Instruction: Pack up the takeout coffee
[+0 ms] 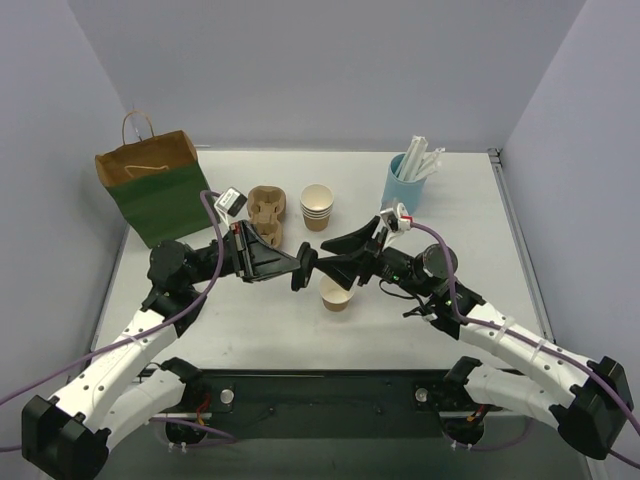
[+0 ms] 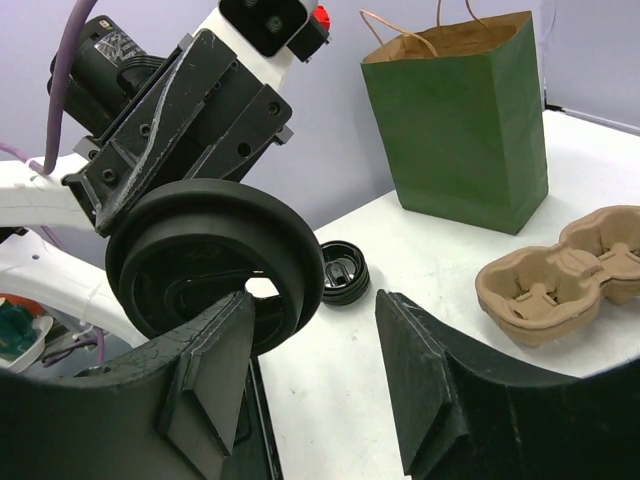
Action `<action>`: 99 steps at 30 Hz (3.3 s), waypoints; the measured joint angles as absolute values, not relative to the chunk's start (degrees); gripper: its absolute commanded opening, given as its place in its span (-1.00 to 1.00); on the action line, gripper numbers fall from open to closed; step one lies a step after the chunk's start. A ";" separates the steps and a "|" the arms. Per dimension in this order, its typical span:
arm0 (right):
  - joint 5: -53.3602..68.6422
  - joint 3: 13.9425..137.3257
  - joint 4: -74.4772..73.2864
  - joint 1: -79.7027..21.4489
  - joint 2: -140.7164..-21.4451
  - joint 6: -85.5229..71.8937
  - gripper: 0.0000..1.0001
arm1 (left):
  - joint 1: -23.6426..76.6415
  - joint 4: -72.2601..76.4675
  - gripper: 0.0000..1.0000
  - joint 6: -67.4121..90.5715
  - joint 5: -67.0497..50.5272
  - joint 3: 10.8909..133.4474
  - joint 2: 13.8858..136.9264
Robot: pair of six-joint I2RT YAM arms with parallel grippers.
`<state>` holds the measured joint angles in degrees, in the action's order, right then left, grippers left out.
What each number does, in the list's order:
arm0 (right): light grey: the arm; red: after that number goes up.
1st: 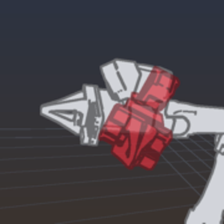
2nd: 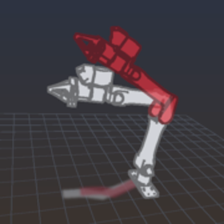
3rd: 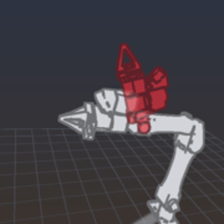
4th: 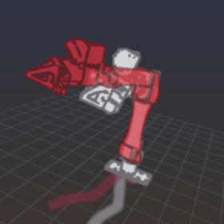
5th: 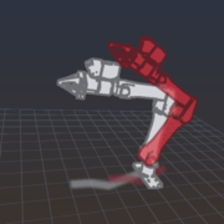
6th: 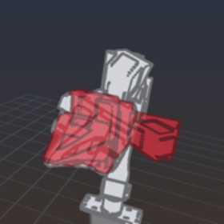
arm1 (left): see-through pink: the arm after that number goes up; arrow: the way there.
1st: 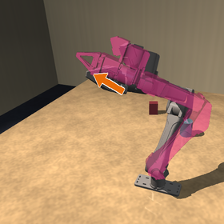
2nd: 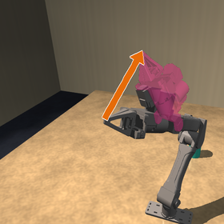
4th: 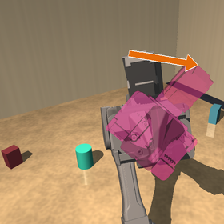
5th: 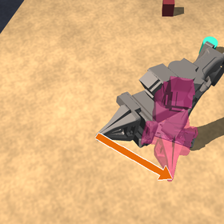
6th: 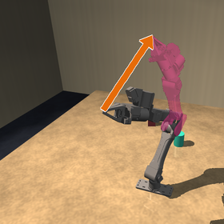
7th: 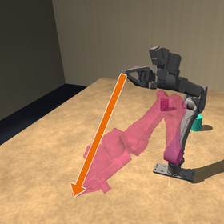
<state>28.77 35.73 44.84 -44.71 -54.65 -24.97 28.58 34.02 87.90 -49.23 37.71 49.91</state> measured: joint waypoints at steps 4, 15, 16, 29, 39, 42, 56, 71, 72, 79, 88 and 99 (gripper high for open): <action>28.77 35.81 45.25 -45.10 -55.22 -24.77 -0.30 | 28.99 34.28 -0.50 88.09 -48.95 37.63 49.93; 28.56 35.88 46.06 -45.65 -55.68 -23.75 -1.00 | 29.21 35.66 0.26 87.77 -47.66 36.18 50.02; 28.12 35.88 45.93 -45.65 -55.55 -23.73 -1.00 | 29.21 34.92 0.30 86.94 -47.31 36.16 49.76; 9.87 47.29 4.71 -45.65 -48.18 -22.39 -1.00 | 29.08 -0.84 0.82 58.46 -36.47 46.98 47.59; -1.34 62.02 -27.73 -45.65 -62.76 -24.84 -1.00 | 28.32 -27.90 0.95 28.95 -11.53 56.86 50.81; -2.26 64.12 -31.94 -45.65 -68.64 -25.23 -1.00 | 28.32 -28.95 0.95 24.95 -8.23 54.50 50.37; -5.30 69.21 -37.01 -46.00 -80.16 -26.63 -1.00 | 27.99 -32.08 0.95 16.95 -1.32 46.02 49.67; -7.73 77.43 -41.52 -48.53 -92.23 -27.00 -1.00 | 27.99 -32.16 0.94 15.77 1.34 46.02 47.53; -7.81 77.47 -41.80 -48.84 -92.60 -27.00 -1.00 | 27.99 -32.16 0.94 15.77 1.34 46.02 47.48; -8.21 78.52 -43.83 -49.60 -94.30 -27.00 -1.00 | 27.99 -32.18 0.94 15.62 1.32 46.02 47.46; -9.26 80.60 -44.77 -49.98 -96.44 -27.18 -1.00 | 27.99 -32.18 0.94 15.59 1.32 46.02 47.40; -10.44 81.56 -44.84 -49.98 -97.14 -27.66 -1.00 | 27.97 -32.18 0.95 15.59 1.30 46.02 47.40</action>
